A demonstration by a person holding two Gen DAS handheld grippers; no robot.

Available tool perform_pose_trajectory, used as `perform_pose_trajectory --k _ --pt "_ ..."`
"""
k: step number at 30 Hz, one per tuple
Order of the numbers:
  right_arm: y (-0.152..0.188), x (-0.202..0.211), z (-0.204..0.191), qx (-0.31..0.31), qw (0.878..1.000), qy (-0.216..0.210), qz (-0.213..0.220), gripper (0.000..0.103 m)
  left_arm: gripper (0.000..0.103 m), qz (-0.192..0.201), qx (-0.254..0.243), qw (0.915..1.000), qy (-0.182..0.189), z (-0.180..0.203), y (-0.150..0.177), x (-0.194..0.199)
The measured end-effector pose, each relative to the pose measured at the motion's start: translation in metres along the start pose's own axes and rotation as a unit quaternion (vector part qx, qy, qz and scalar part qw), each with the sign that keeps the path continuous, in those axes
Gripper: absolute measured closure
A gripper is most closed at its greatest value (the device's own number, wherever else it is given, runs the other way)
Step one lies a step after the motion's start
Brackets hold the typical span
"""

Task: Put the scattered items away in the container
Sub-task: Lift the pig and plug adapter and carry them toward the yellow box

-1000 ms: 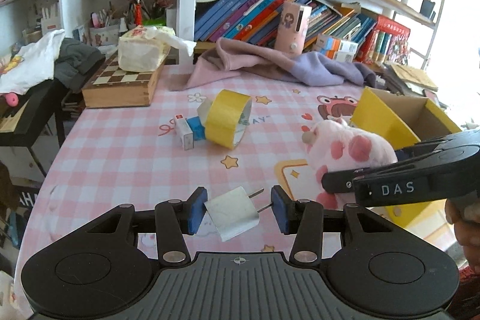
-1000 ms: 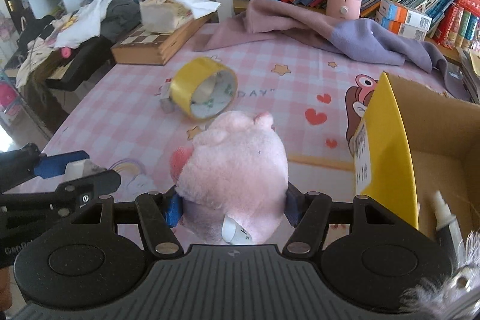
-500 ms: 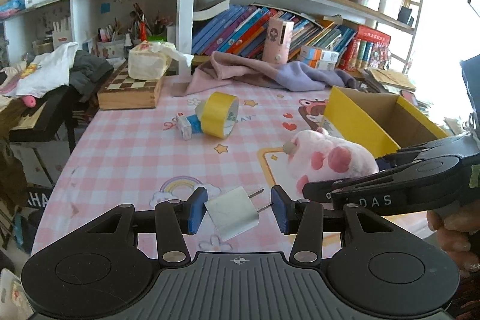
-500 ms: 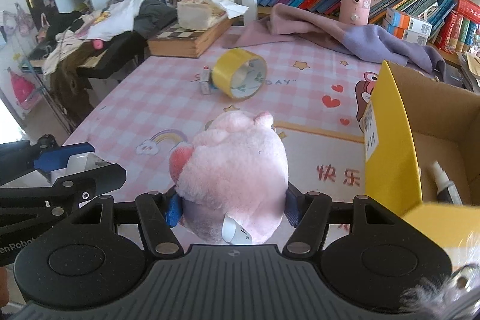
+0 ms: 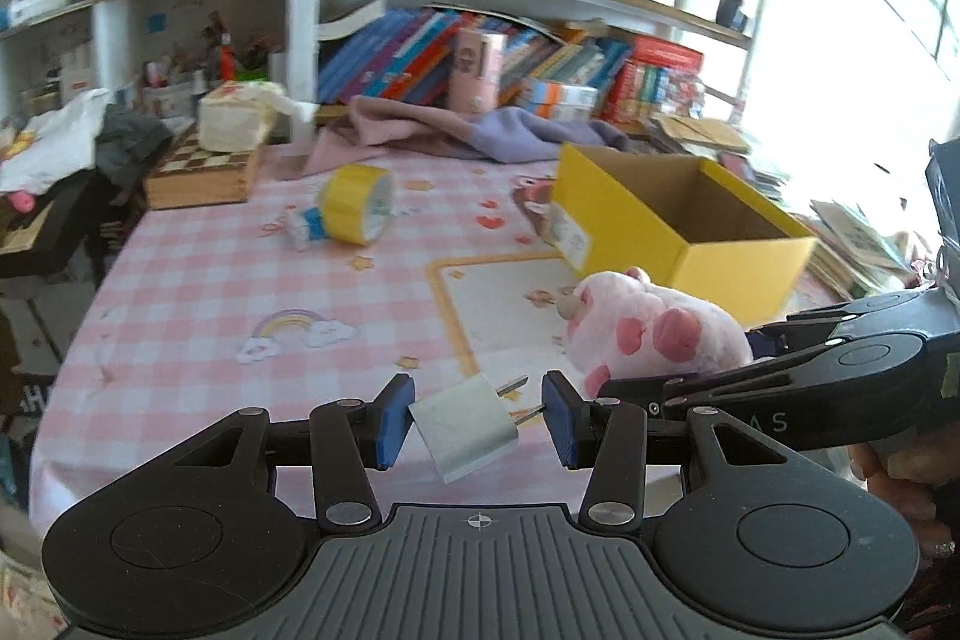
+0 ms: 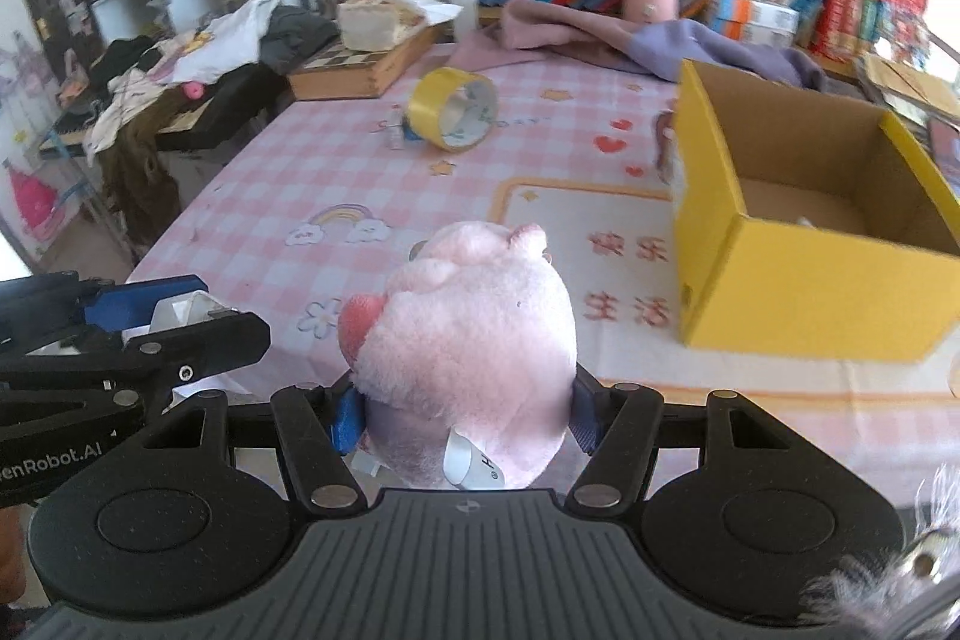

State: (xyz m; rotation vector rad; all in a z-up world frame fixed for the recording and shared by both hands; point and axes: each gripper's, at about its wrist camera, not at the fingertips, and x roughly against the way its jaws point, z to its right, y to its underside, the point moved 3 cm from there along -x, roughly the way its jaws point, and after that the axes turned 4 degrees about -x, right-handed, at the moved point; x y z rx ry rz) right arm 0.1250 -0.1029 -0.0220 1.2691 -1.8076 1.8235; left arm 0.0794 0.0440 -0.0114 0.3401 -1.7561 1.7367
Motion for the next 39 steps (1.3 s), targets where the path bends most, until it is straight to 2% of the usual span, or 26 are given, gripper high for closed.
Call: perform_pose_trajectory --k 6,11,24,32,39 --pt "0.019 0.022 0.025 -0.037 0.998 0.043 -0.002 0.042 0.058 -0.010 -0.027 0.9982 0.054 0.029 0.000 -0.009" --pt "0.034 0.040 0.053 -0.077 0.993 0.085 -0.001 0.042 0.058 -0.015 -0.054 0.9933 0.101 0.058 -0.002 -0.020" --pt "0.063 0.089 0.133 -0.184 0.965 0.182 0.025 0.042 0.058 -0.020 -0.129 0.9699 0.206 0.139 -0.018 -0.052" --pt "0.066 0.102 0.165 -0.210 0.955 0.208 0.035 0.042 0.058 -0.010 -0.151 0.9615 0.229 0.168 -0.030 -0.067" --pt "0.049 0.104 0.186 -0.201 0.954 0.214 0.062 0.042 0.058 0.035 -0.158 0.9613 0.223 0.177 -0.056 -0.072"
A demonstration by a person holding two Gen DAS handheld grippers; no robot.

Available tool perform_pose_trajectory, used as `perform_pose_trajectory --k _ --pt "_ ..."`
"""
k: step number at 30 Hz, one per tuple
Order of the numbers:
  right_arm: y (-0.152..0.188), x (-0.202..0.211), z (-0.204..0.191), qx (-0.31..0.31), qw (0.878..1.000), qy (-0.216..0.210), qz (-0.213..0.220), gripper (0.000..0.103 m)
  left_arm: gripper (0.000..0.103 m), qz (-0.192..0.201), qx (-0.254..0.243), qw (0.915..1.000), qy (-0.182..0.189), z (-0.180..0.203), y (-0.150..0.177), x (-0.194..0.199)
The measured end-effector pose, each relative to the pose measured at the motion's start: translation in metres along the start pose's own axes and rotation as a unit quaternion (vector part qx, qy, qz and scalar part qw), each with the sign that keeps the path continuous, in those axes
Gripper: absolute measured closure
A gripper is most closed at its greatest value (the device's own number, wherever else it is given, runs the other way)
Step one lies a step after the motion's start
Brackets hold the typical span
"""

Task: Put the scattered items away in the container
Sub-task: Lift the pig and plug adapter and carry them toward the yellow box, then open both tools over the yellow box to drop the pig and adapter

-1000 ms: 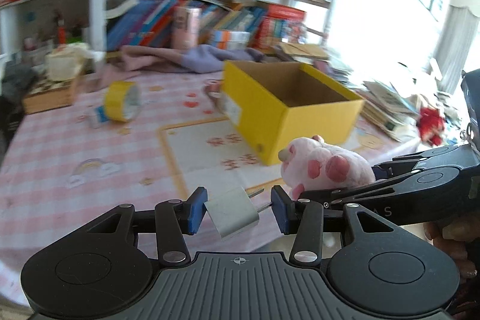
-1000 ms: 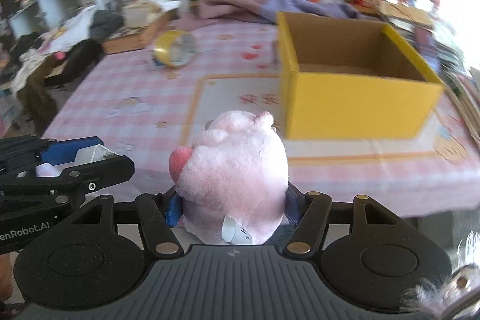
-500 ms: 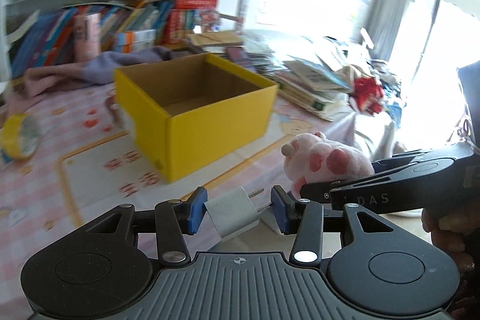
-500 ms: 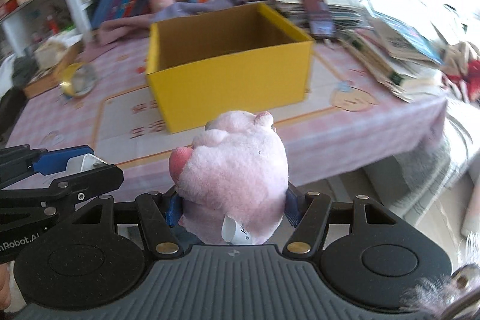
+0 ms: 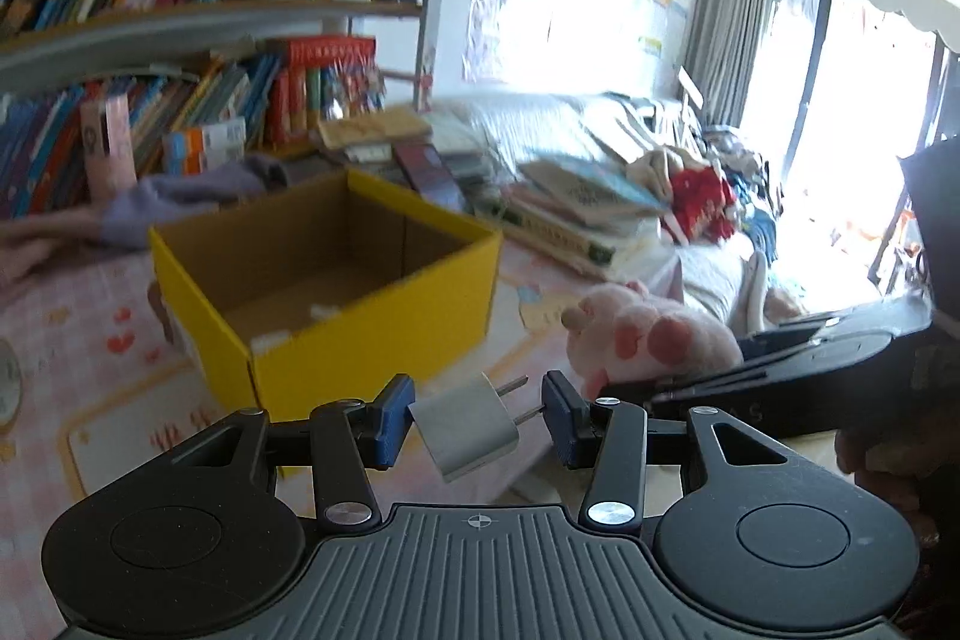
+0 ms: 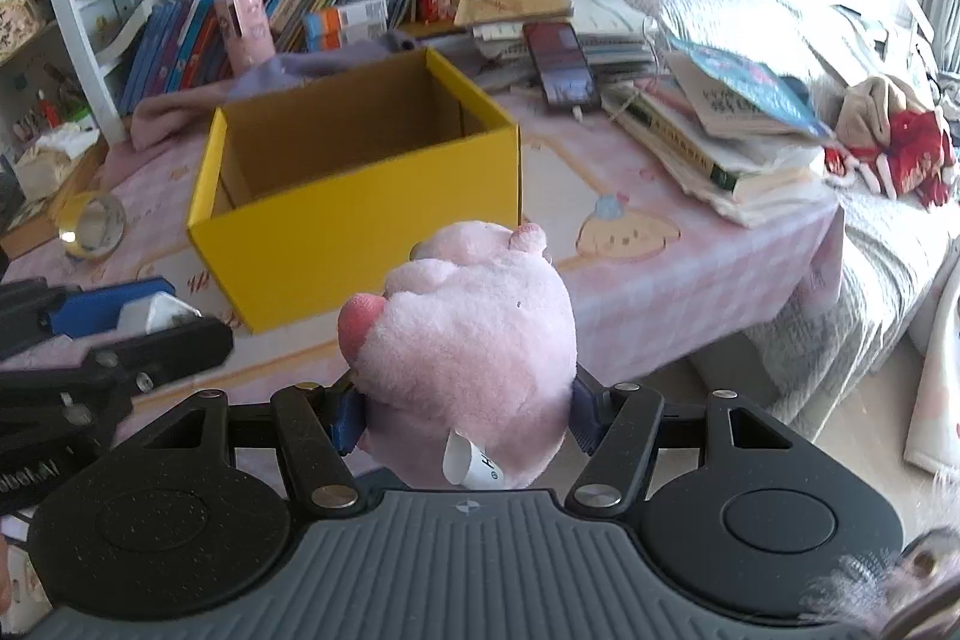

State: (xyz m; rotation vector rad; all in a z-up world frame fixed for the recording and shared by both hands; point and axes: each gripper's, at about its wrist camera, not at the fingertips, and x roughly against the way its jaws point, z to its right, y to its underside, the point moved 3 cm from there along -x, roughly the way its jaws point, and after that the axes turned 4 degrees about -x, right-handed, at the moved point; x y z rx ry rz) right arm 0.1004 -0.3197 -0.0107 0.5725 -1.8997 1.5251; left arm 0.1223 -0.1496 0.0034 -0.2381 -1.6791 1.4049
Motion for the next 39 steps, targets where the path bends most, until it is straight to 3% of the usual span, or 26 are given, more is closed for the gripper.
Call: perform_pose_trajectory --k 8,17,25,31,39 --pt "-0.050 -0.017 0.000 0.037 0.998 -0.015 0.046 0.042 0.058 0.045 0.000 0.9984 -0.035 -0.021 -0.036 -0.009" --pt "-0.120 -0.059 -0.020 0.118 0.986 -0.070 0.090 0.042 0.058 0.037 0.017 0.9951 -0.090 -0.059 -0.073 -0.062" --pt "-0.156 -0.129 -0.034 0.188 0.972 -0.129 0.051 0.042 0.058 -0.002 0.022 0.9859 -0.166 -0.085 -0.090 -0.111" --pt "-0.162 -0.186 -0.055 0.299 0.940 -0.163 0.010 0.042 0.058 -0.056 0.008 0.9752 -0.214 -0.105 -0.092 -0.157" --pt "-0.165 -0.238 -0.070 0.368 0.911 -0.180 -0.051 0.042 0.058 -0.108 0.014 0.9674 -0.228 -0.123 -0.090 -0.200"
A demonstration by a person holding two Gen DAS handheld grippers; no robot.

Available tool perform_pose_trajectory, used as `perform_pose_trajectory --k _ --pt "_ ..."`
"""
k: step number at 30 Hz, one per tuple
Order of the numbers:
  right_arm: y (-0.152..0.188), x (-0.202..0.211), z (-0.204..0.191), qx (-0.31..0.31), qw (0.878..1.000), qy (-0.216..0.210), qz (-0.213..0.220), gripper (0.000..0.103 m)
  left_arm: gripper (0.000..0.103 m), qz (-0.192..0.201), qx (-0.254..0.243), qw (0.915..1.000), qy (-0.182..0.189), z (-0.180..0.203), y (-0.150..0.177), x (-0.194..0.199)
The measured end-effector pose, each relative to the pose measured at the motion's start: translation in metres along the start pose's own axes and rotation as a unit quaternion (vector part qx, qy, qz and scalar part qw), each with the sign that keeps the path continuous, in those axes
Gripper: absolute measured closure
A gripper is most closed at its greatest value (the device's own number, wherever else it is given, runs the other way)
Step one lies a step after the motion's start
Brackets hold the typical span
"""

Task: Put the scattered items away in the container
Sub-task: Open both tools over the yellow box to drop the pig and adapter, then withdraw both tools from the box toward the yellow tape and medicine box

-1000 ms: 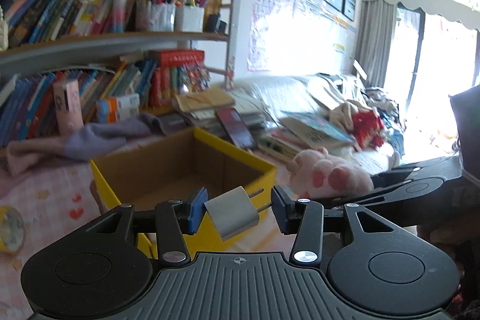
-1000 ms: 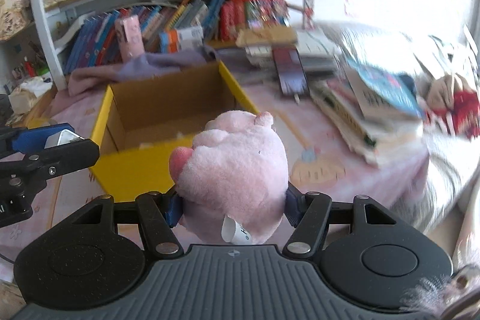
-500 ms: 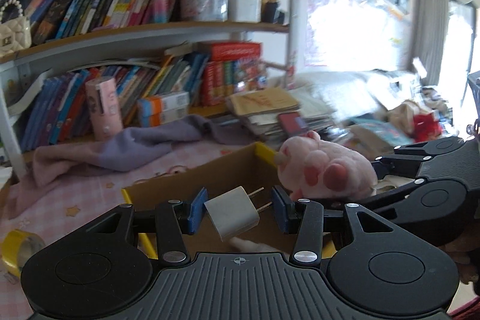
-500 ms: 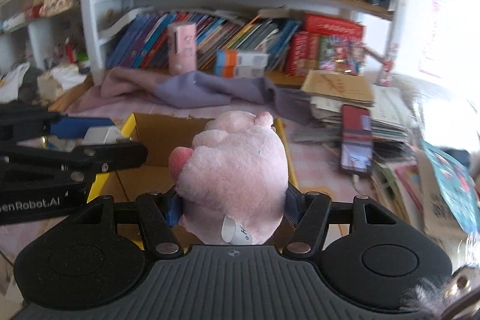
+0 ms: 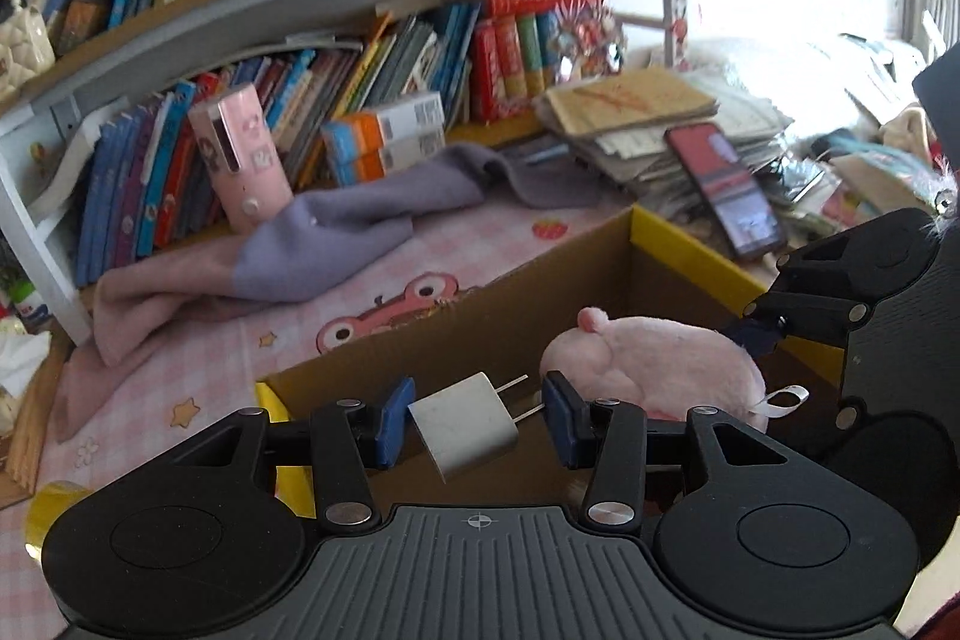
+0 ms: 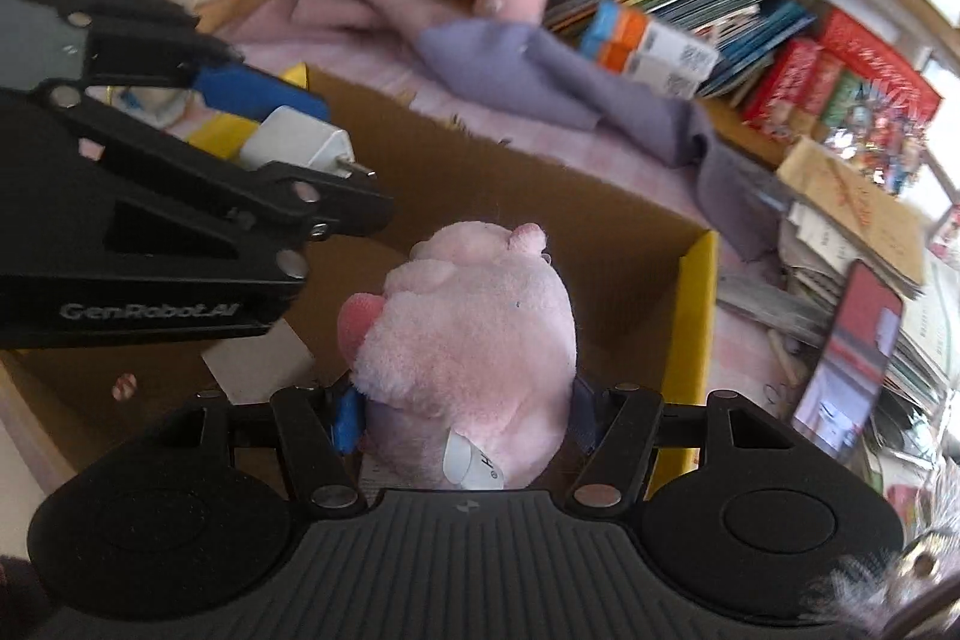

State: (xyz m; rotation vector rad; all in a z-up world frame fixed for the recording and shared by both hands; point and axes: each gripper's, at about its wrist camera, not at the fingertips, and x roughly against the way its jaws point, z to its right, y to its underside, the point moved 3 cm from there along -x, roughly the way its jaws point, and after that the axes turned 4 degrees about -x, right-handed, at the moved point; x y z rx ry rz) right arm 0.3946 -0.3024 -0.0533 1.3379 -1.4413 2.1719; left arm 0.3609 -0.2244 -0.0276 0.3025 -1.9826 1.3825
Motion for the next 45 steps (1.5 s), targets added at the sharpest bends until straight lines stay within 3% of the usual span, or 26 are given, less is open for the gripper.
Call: perform_pose_trajectory --k 12,14,16,18,30,37,45 --pt "-0.005 -0.018 0.008 0.022 0.999 -0.018 -0.024 0.038 0.057 -0.043 0.007 0.9990 -0.001 -0.002 -0.002 -0.032" --pt "-0.006 -0.018 0.009 0.017 0.999 -0.023 -0.022 0.034 0.050 -0.039 0.012 0.9991 -0.008 -0.003 -0.002 -0.032" --pt "-0.007 -0.015 0.010 0.013 1.000 -0.023 -0.013 0.027 0.035 -0.030 0.022 0.9992 -0.015 -0.005 -0.003 -0.028" --pt "-0.007 -0.012 0.011 0.010 1.000 -0.023 -0.004 0.024 0.031 -0.015 0.029 0.9992 -0.023 -0.007 -0.005 -0.022" --pt "-0.007 0.030 0.024 -0.037 0.996 -0.019 0.075 0.024 0.026 0.043 0.070 0.9949 -0.058 -0.017 -0.009 0.039" --pt "0.003 0.060 0.022 -0.079 0.988 -0.004 0.130 0.025 0.018 0.075 0.121 0.9851 -0.097 -0.013 0.009 0.079" --pt "0.025 0.078 0.013 -0.117 0.982 0.022 0.148 0.025 0.018 0.056 0.121 0.9868 -0.092 0.001 0.038 0.090"
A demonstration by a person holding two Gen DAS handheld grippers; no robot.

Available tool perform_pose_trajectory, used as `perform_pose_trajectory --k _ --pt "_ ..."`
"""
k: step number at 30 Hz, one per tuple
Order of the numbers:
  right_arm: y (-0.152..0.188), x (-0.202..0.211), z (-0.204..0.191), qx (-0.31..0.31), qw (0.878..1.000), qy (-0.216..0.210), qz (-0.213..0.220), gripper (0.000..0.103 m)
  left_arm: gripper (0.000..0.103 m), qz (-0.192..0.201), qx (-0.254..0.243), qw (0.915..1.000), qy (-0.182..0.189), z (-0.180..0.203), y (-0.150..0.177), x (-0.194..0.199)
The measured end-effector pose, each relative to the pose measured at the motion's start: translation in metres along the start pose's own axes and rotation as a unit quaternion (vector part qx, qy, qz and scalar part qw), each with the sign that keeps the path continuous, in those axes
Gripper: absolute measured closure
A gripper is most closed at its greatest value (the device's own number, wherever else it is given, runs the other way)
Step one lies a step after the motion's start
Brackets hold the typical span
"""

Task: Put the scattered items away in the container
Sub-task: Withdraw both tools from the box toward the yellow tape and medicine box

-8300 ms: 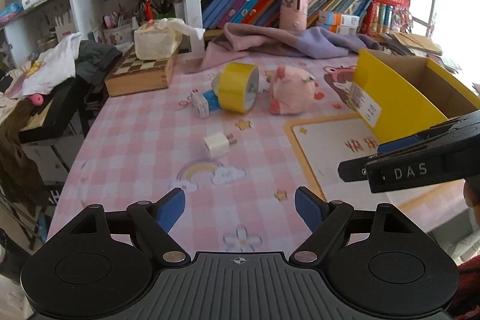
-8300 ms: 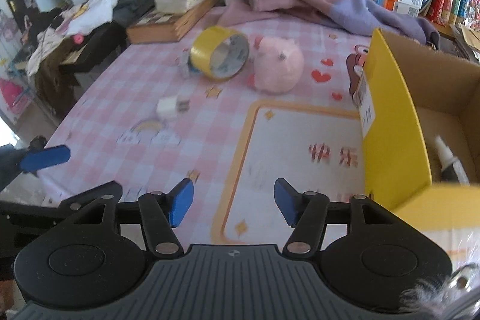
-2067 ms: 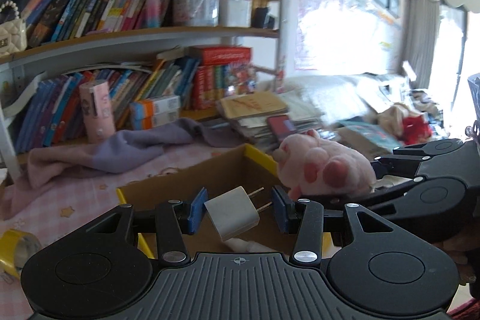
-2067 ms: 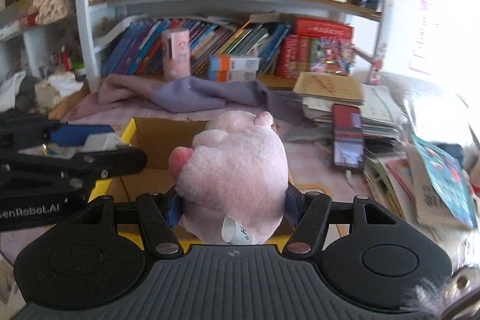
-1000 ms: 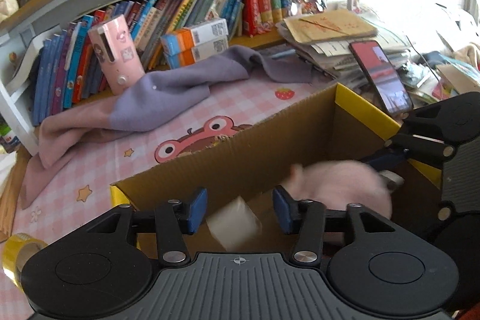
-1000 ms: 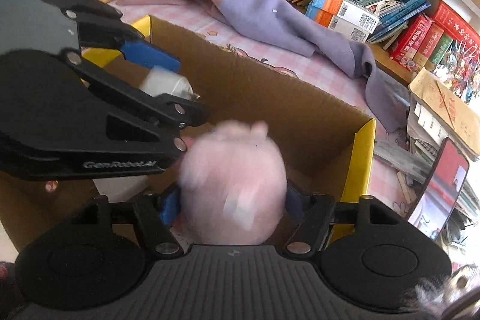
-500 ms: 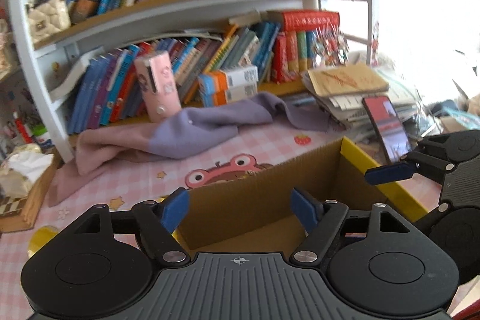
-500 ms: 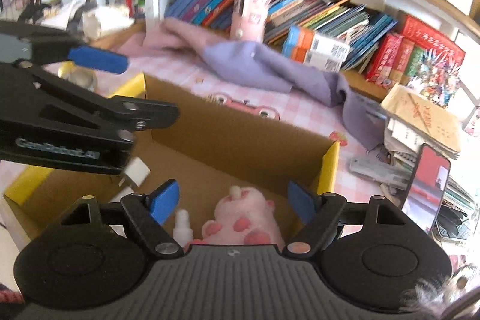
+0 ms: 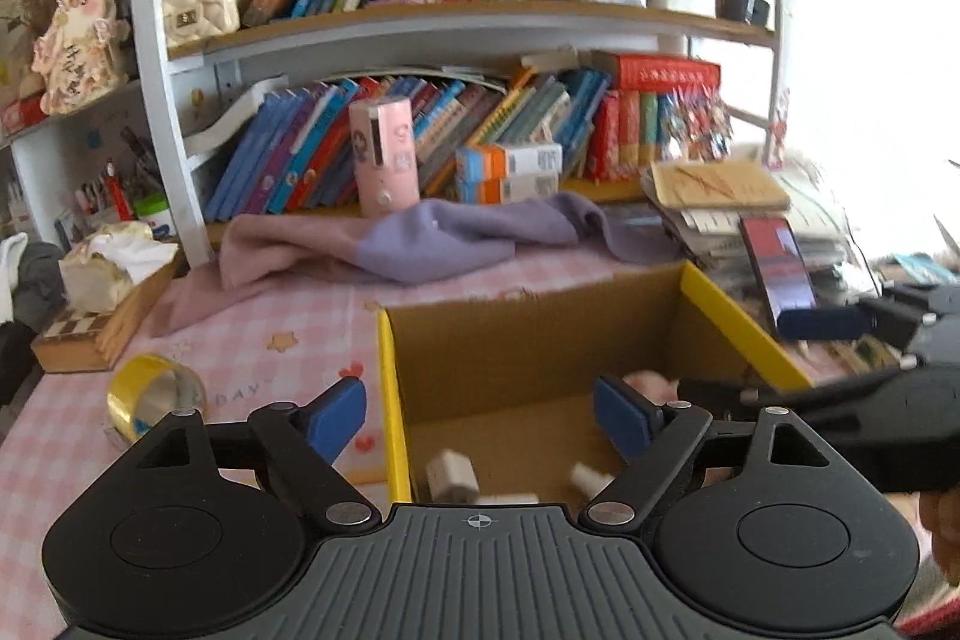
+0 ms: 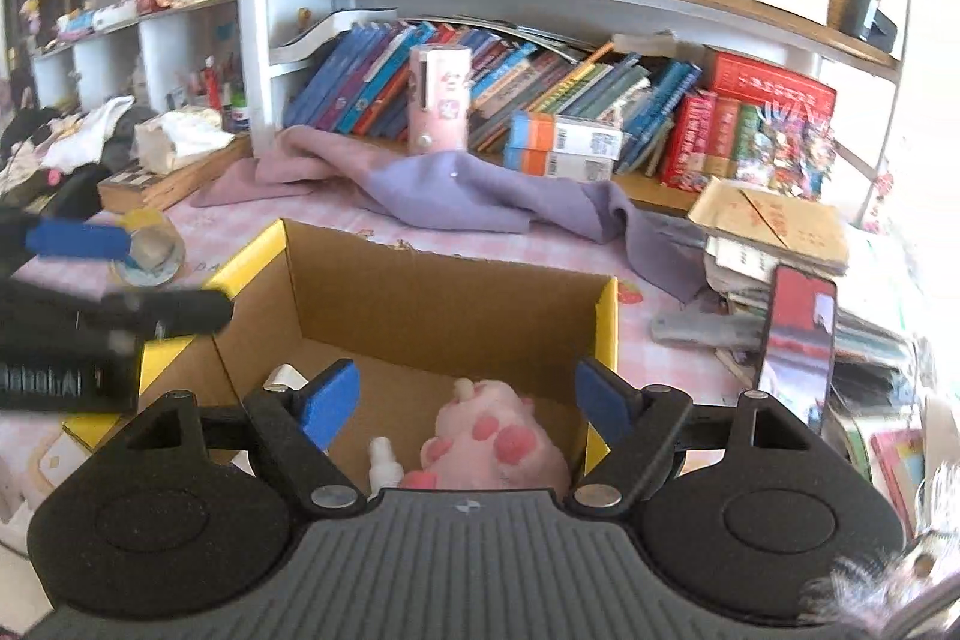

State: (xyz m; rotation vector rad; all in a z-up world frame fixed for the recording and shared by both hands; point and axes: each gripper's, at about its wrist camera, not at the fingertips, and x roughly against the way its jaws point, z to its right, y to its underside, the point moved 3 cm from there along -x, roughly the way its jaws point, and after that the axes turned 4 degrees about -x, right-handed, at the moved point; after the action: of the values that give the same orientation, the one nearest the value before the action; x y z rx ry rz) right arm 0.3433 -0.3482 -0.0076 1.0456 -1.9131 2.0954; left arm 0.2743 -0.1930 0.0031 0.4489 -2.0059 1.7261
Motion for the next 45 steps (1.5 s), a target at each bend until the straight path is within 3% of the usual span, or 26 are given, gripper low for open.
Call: perform_pose_trajectory --k 15,29,36,45 --pt "0.024 0.041 -0.052 -0.032 0.998 0.060 -0.014 0.021 0.014 0.006 -0.008 0.9984 0.055 -0.028 0.044 0.041" --pt "0.062 0.106 -0.137 -0.085 0.989 0.123 0.002 0.021 0.010 0.006 -0.042 0.9938 0.103 -0.081 0.099 0.114" --pt "0.092 0.120 -0.179 -0.121 0.984 0.125 -0.029 0.021 0.010 -0.024 -0.052 0.9935 0.098 -0.105 0.132 0.140" --pt "0.104 0.124 -0.235 -0.103 0.989 0.087 -0.057 0.021 0.010 -0.052 -0.005 0.9966 0.063 -0.149 0.161 0.163"
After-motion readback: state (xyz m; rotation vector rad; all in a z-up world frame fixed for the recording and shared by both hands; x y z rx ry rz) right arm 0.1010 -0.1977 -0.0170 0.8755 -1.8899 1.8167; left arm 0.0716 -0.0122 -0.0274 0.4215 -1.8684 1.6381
